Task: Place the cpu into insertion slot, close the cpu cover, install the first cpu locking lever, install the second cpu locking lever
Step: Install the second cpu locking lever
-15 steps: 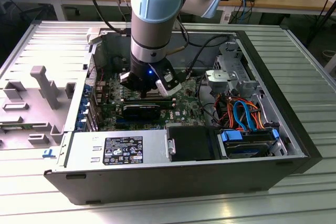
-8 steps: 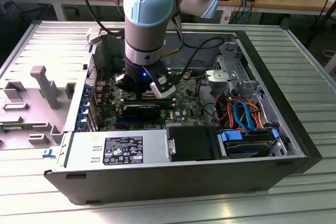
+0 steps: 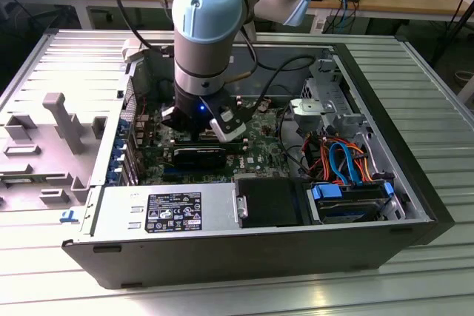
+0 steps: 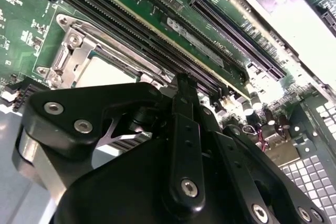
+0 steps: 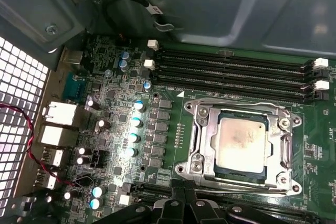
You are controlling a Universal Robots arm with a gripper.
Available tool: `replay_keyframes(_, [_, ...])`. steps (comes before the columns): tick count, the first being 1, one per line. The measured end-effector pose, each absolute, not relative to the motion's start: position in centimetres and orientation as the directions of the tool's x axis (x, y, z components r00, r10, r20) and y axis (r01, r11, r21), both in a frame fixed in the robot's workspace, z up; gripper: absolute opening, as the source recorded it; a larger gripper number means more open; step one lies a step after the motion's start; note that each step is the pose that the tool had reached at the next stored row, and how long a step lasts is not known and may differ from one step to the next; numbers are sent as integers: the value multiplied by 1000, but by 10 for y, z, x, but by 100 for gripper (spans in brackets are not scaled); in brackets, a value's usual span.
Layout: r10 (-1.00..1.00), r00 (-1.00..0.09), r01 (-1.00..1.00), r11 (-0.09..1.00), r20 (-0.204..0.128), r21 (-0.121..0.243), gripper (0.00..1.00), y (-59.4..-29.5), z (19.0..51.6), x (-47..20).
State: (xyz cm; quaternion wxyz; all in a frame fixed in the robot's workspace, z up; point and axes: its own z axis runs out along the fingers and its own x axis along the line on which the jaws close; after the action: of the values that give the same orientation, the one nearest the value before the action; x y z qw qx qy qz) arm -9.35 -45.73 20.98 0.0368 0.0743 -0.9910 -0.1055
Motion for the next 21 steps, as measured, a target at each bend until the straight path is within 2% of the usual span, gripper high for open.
replay_keyframes(21, [-179, -982, -162, 962, 56, 222, 11, -451, 202, -94])
